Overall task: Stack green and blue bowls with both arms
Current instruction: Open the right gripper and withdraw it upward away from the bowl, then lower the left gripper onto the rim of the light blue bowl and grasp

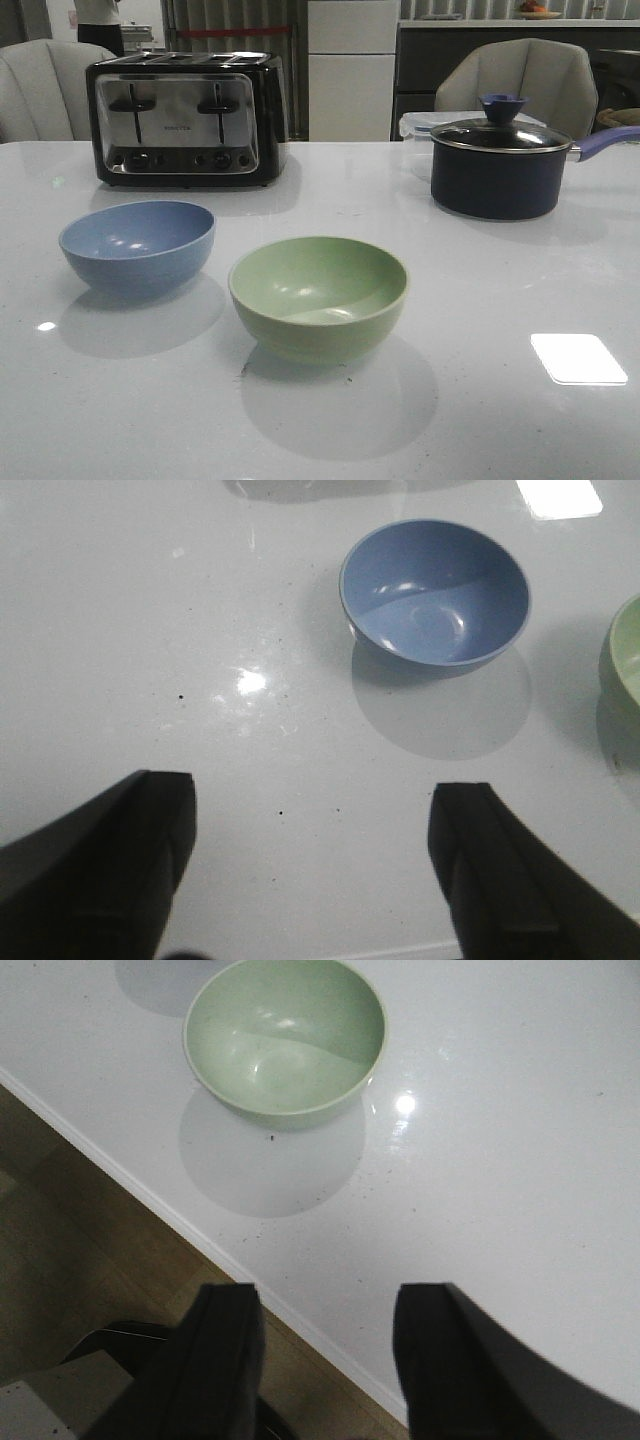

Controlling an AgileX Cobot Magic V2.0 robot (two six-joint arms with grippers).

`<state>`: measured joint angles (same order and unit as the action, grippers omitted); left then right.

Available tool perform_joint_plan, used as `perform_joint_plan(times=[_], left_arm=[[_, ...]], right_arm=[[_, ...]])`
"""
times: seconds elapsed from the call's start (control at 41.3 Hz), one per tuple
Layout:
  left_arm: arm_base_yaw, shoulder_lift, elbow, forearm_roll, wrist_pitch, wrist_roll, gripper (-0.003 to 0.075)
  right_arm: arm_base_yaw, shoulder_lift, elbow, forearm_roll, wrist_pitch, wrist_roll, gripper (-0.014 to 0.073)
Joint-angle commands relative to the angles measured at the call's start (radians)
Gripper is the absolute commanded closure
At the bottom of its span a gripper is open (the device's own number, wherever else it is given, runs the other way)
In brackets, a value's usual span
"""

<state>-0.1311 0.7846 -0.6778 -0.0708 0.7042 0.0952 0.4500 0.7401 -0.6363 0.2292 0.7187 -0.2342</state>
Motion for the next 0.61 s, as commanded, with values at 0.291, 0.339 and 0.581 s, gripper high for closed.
perform_joint_plan(times=[0.291, 0.339, 0.581], left_arm=[[-0.008, 0.552, -0.325, -0.08, -0.078, -0.003, 0.0085], [-0.008, 0.612, -0.357, -0.082, -0.078, -0.003, 0.0085], [-0.013, 0.904, -0.509, -0.155, -0.072, -0.002, 0.0085]], right_arm=[[0.0, -0.007, -0.026, 0.003, -0.056, -0.011, 0.0167], [0.0, -0.007, -0.026, 0.003, -0.056, -0.011, 0.0167], [0.0, -0.007, -0.026, 0.003, -0.056, -0.011, 0.0167]])
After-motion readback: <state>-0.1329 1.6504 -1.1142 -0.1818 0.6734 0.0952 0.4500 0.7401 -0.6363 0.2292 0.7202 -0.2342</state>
